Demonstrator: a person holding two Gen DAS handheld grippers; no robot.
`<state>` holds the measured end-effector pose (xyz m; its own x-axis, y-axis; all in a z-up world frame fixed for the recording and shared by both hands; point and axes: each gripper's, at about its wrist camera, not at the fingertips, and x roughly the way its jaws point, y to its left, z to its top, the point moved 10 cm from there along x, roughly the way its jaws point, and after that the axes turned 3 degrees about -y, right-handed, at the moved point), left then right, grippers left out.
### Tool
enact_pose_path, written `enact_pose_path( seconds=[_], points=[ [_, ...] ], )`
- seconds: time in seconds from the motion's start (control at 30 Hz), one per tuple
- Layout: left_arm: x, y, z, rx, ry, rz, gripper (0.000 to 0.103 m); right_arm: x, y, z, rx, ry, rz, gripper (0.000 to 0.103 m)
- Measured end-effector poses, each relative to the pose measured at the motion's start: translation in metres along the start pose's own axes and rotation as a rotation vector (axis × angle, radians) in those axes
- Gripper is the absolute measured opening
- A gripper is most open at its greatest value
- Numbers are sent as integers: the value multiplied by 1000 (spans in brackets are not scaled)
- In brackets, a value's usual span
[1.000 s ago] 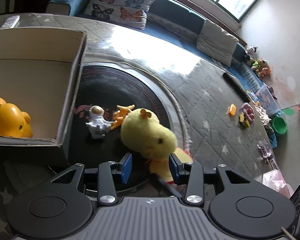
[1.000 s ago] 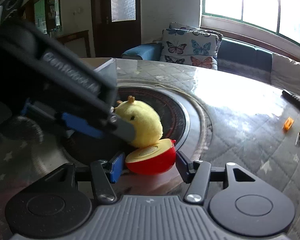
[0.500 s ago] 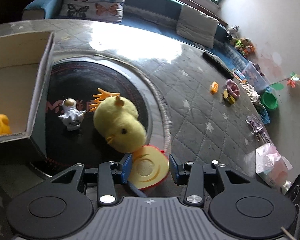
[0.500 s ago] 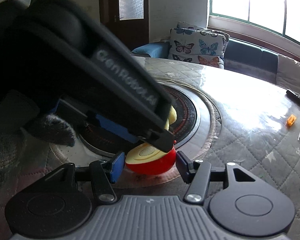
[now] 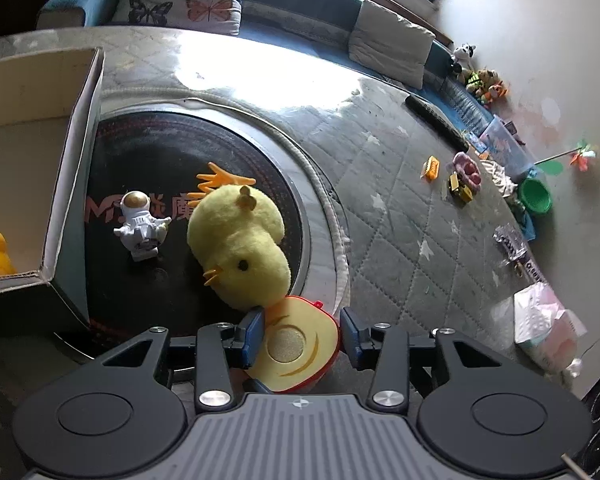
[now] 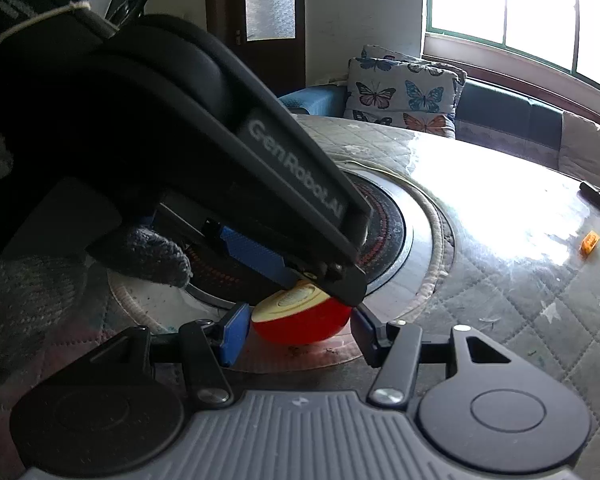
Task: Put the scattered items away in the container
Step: 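Grasp the red dome base with the left gripper and pull it off the chick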
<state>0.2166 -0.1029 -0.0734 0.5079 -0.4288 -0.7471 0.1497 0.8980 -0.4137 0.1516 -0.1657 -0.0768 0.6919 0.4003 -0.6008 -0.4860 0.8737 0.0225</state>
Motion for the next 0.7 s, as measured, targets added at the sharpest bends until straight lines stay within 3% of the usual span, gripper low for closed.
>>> enact_pose_path(
  seconds=[0.7],
  points=[
    [-1,9,3,-52,-20,-20,47,-6,0,-6,54,13,34,53]
  ],
)
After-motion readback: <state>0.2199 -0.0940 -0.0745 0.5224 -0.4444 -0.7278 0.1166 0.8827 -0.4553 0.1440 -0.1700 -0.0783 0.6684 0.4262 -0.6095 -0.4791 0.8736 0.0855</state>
